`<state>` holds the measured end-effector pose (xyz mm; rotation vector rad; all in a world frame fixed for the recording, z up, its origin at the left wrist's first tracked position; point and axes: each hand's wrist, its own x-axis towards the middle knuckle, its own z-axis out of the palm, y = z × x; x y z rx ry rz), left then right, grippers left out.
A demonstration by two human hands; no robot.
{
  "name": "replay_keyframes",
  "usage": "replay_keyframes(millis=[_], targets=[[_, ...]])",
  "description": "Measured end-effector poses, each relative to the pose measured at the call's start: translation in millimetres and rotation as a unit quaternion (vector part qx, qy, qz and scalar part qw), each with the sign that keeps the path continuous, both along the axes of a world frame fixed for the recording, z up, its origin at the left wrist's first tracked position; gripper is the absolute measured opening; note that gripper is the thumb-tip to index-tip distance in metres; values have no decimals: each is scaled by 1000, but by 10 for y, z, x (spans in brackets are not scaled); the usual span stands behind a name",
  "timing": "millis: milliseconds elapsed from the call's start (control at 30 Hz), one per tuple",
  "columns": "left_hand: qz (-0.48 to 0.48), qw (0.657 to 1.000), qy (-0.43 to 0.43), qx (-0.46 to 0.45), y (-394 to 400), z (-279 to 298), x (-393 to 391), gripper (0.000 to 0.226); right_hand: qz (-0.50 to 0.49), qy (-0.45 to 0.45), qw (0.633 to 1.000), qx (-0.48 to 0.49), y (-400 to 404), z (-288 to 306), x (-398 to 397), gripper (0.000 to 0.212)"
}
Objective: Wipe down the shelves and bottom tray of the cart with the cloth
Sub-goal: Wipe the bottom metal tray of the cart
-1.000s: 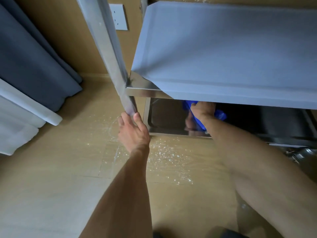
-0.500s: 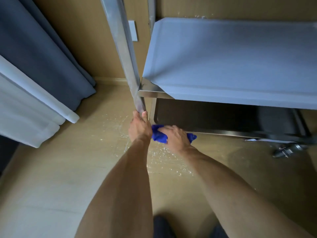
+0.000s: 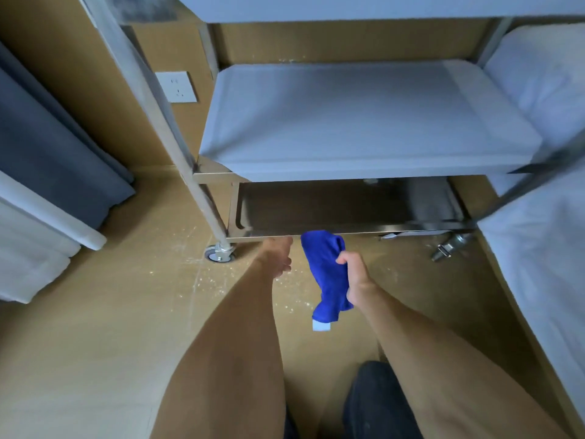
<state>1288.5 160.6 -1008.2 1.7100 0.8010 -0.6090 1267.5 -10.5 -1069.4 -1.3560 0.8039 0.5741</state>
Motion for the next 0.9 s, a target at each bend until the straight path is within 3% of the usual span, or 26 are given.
replay_keyframes(millis=[100,200,267,333,400,433,500,533,600,667,767,900], targets=[[-11,995,36,-91,-330,-10,76,35,-17,-49,998,21,-83,33,146,47],[35,995,-30,-90,-525,0,153,8,-57,-152,986,-21,-98,-48,288,34],[64,993,-53,-87,-585,-54,207,17,-77,-159,984,-23,-91,-94,345,31],[101,987,-67,-105,-582,-115,241,21,-33,-127,991,-14,-68,-52,406,45],[146,982,-102,-61,-449,-182,263,20,21,-136,987,-79,-39,6,514,51],[165,979,-118,22,-342,-205,263,21,42,-159,977,-133,-43,32,587,54],[240,933,-129,234,-5,-246,267,30,84,-211,939,-259,-7,57,796,64],[291,900,-130,298,185,-219,289,39,102,-227,915,-317,32,54,921,67],[347,859,-157,343,553,-177,349,59,145,-237,868,-412,134,2,1195,71],[314,860,-202,347,841,-217,430,61,219,-245,826,-458,259,-108,1436,73],[239,881,-209,352,1037,-283,518,34,321,-230,776,-491,463,-365,1680,72],[247,862,-221,384,1058,-420,582,31,399,-299,713,-492,928,-464,1615,72]])
